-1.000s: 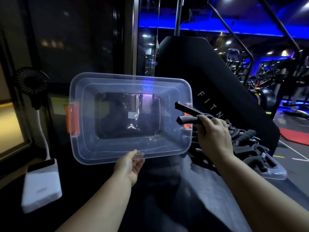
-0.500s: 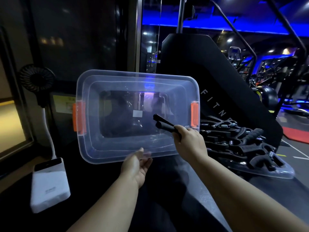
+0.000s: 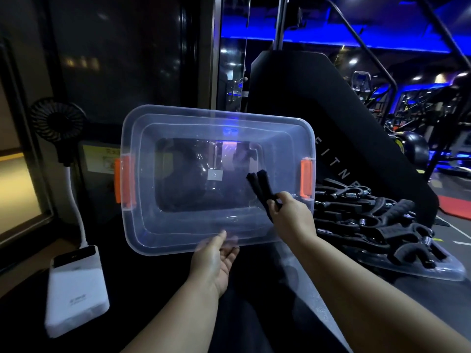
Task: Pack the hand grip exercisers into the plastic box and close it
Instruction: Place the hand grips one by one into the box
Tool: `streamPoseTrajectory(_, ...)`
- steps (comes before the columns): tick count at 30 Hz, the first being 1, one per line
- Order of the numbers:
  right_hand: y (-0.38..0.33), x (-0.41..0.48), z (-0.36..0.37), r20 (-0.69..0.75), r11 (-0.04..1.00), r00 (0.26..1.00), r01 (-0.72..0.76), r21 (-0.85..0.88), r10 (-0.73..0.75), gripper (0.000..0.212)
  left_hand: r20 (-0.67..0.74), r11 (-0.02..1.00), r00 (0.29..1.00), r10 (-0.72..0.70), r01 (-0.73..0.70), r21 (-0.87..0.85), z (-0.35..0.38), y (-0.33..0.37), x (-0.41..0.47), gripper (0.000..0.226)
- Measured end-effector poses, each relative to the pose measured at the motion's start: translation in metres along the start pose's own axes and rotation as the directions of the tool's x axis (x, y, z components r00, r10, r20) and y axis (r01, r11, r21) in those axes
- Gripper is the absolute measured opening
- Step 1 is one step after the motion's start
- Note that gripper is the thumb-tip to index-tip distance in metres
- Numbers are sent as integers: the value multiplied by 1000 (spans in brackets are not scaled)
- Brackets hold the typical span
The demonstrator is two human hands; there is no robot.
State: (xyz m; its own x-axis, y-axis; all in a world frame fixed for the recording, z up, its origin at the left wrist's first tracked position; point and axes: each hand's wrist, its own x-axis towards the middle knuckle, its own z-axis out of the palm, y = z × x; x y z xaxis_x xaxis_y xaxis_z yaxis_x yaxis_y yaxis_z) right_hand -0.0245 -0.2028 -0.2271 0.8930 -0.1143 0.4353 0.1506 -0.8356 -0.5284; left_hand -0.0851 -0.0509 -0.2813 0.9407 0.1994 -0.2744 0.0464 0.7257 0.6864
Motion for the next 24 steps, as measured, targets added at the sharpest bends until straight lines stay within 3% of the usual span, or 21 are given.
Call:
streamPoseTrajectory(7,0,21,7,65,986,986,-157,48,154,34,16,1000,1000,22,-23,20,-1,-1,2,21)
streamPoseTrajectory(16,-2,36,26,116,971,977,-196,133,181,28,-11,1000,1000,7,-7,3,-2,-1,3,29)
streamPoseTrajectory(24,-7,68,37,222,961,935,-271,-52,276,38,-61,999,998,34,-35,-8,0,-2,3,37)
